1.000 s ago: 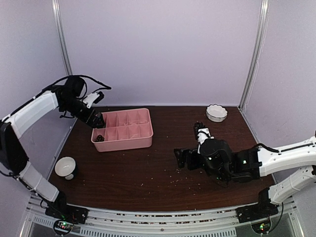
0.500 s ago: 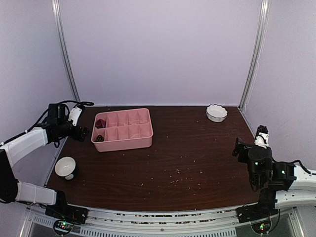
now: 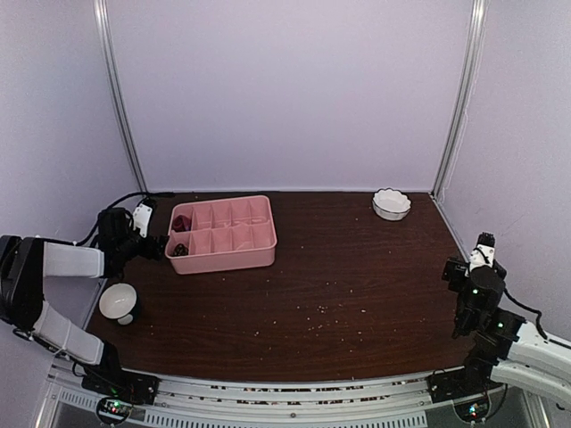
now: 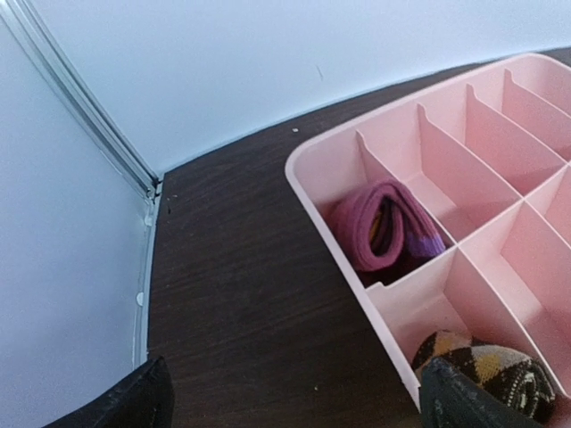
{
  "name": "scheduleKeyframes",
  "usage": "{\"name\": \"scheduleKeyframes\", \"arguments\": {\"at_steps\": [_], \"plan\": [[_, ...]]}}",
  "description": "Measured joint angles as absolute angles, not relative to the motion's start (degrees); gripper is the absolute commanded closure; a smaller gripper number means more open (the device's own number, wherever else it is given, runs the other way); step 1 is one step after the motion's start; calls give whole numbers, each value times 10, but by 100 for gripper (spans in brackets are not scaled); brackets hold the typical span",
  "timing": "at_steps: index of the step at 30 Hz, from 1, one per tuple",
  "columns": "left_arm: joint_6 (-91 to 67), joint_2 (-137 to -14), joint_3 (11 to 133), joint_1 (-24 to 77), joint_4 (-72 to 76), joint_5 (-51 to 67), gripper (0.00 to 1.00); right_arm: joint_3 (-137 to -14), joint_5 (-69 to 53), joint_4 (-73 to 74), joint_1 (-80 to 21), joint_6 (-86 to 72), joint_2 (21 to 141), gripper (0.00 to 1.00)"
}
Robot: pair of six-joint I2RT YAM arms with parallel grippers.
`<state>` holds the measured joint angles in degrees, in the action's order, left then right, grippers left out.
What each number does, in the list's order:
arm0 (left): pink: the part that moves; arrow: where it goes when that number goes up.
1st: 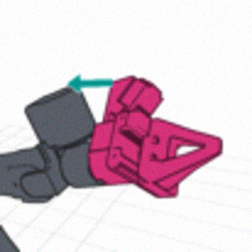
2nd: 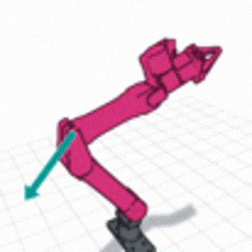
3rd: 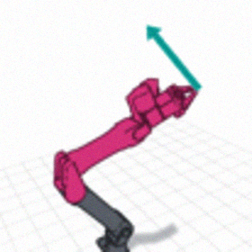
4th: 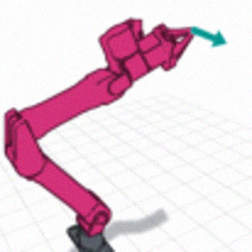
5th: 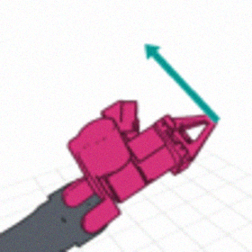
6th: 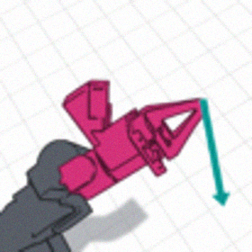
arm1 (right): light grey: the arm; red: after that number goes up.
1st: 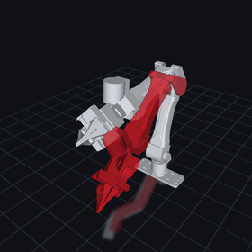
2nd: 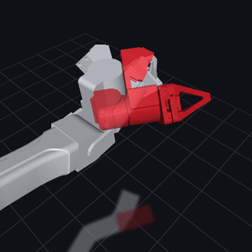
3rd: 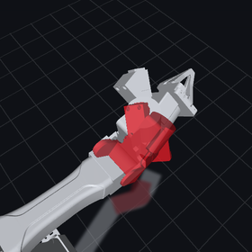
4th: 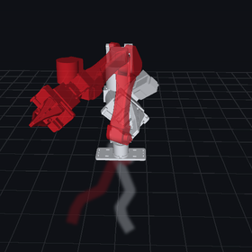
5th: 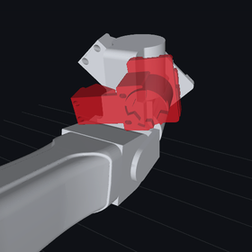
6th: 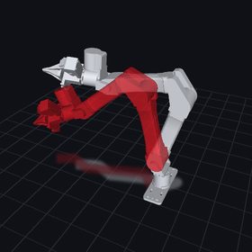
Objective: Roll the socks
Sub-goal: Reset both arms
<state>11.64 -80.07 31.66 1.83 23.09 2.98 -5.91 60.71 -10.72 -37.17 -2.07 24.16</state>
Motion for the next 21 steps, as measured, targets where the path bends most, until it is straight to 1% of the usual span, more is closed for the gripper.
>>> {"name": "scheduleKeyframes", "arguments": {"at_steps": [6, 9, 12, 14, 18, 21], "plan": [[87, -803, 291, 6, 322, 9, 2, -74, 481, -258, -250, -12, 466, 0], [65, -803, 256, -6, 380, -10, 2, -86, 419, -323, -197, -12, 544, 0], [52, -805, 184, -13, 480, -22, 2, -100, 350, -371, -148, -12, 595, 0], [48, -808, 147, -15, 511, -24, 2, -115, 297, -396, -117, -12, 622, 1], [36, -814, 158, -15, 517, -45, 2, -152, 209, -446, -74, -12, 679, 1], [29, -814, 178, -15, 532, -59, 2, -169, 156, -486, -63, -9, 728, 0]]}}
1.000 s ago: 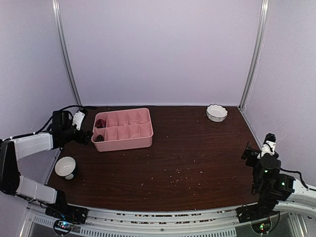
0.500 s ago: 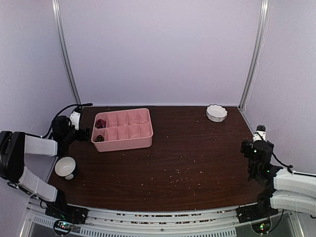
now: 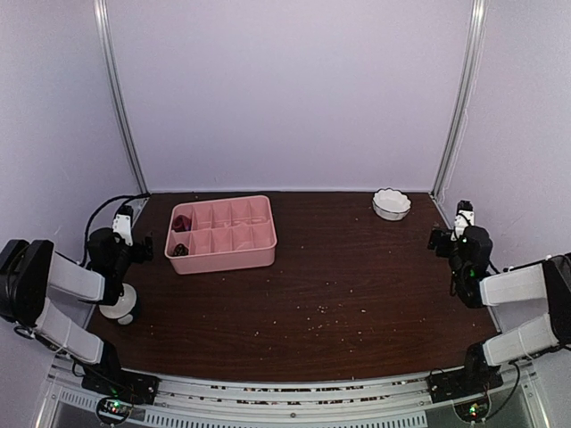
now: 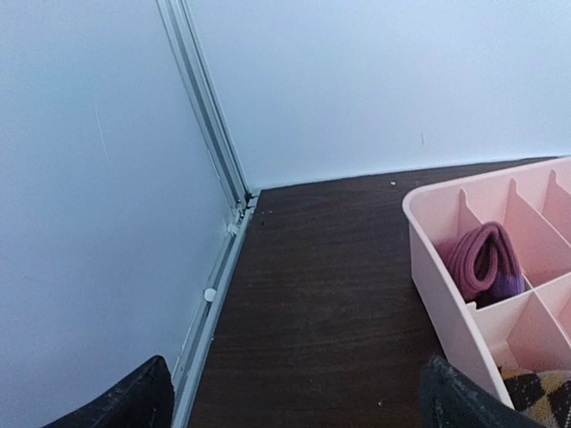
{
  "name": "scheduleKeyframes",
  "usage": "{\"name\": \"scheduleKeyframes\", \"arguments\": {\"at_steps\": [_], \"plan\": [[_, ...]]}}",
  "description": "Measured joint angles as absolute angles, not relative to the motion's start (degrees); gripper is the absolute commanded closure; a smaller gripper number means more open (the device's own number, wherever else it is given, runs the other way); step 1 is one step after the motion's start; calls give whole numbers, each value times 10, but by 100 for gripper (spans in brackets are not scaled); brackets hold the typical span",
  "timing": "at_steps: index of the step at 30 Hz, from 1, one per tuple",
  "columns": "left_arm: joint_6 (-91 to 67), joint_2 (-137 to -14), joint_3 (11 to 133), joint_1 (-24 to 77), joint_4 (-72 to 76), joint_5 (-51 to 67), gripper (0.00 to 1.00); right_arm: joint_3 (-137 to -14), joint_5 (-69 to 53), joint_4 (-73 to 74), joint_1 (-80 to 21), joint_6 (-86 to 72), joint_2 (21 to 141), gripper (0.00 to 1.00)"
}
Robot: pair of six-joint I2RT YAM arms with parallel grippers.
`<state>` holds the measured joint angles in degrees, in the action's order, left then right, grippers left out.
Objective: Roll the socks
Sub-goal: Reset both arms
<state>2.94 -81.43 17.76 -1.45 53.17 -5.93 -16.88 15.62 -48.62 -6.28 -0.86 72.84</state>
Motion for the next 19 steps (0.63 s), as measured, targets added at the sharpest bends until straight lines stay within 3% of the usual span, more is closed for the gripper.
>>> {"name": "scheduleKeyframes", "arguments": {"at_steps": [19], "plan": [[23, -814, 182, -15, 540, -73, 2, -147, 70, -595, -42, -4, 775, 1]]}}
